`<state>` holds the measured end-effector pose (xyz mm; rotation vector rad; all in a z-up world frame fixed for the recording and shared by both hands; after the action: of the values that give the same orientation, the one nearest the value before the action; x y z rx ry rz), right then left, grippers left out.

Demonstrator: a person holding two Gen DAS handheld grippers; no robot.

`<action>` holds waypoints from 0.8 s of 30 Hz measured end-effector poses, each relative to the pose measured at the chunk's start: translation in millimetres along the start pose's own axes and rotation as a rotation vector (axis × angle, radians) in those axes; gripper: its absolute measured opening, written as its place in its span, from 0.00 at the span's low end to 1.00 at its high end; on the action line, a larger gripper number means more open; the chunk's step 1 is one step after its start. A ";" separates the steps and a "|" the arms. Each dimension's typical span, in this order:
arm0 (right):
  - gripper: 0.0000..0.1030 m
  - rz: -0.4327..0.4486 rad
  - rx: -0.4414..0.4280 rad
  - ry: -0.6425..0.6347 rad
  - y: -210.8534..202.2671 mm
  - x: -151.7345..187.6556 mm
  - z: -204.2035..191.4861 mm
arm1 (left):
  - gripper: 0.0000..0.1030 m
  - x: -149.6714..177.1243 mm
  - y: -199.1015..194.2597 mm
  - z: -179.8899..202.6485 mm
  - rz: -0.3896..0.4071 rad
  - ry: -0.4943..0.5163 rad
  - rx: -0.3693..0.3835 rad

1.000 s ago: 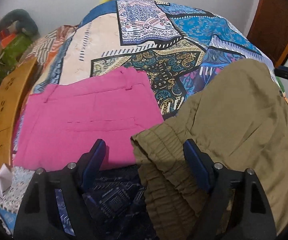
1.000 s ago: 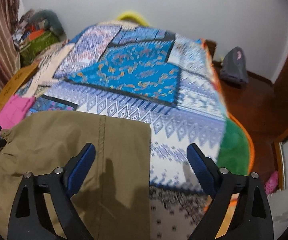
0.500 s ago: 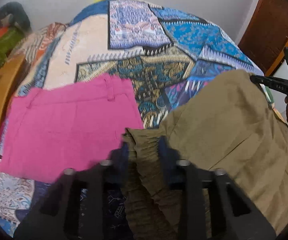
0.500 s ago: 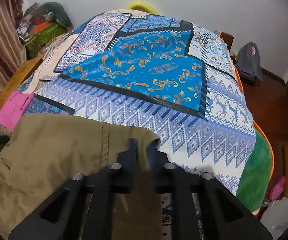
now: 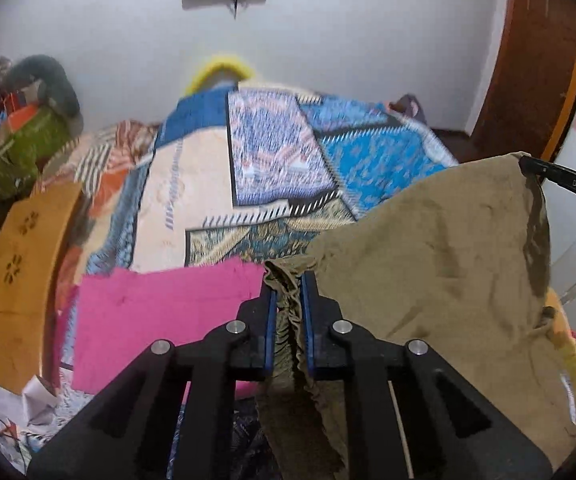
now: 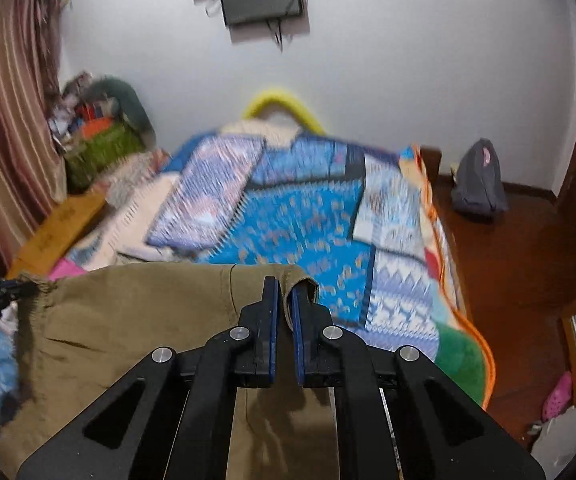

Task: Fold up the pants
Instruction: 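Lift the waistband with the left tool and fold it over the legs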

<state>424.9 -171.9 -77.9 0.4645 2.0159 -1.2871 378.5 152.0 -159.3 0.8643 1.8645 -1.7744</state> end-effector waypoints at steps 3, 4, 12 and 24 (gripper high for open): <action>0.06 0.038 -0.027 -0.003 -35.4 2.7 -9.3 | 0.11 1.0 -30.5 5.4 0.034 0.015 0.011; 0.06 0.047 -0.033 -0.003 -45.5 5.1 -11.4 | 0.11 2.9 -42.3 8.3 0.045 0.022 0.015; 0.06 0.106 -0.081 -0.009 -135.7 48.0 -29.3 | 0.10 32.4 -120.2 39.2 0.112 0.085 0.053; 0.06 0.066 -0.062 0.084 -197.2 146.0 -22.4 | 0.10 116.2 -176.7 79.4 0.085 0.153 0.062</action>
<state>192.7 -248.9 -48.6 0.5593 2.0853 -1.1793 164.6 92.3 -117.8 1.1137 1.8438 -1.7659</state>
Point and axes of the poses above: each gripper's, at about its wrist camera, not at the fingertips, and y roughly the way its jaws point, z to its right, x to its underside, the point moved 1 cm from there along y, roughly the way its jaws point, and after that the axes turned 11 degrees about y, right-handed, at the moved point
